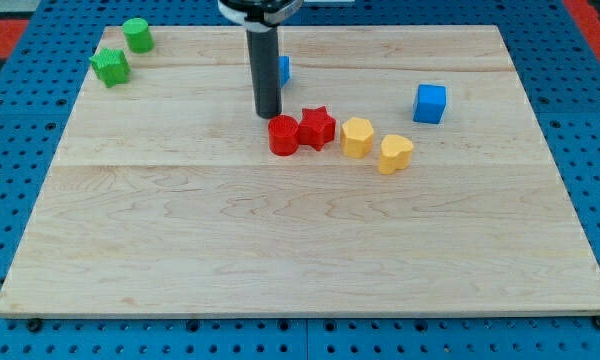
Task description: Move the blue triangle to the right side of the green star
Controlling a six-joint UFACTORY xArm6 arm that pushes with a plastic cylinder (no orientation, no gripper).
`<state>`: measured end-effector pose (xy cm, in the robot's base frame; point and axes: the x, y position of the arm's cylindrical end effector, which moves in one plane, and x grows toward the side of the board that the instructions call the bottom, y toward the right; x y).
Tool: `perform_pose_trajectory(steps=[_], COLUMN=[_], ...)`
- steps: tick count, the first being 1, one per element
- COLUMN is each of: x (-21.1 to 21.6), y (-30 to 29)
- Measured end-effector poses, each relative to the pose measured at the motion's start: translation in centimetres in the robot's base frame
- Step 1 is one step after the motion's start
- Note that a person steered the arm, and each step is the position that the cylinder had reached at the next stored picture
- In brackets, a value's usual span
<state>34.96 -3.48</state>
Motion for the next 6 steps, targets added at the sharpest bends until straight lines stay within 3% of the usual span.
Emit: perform_pose_trajectory(steps=[2, 4, 6], x=[-5.0, -8.1, -6.7], y=[3.1, -3.0, -8.9])
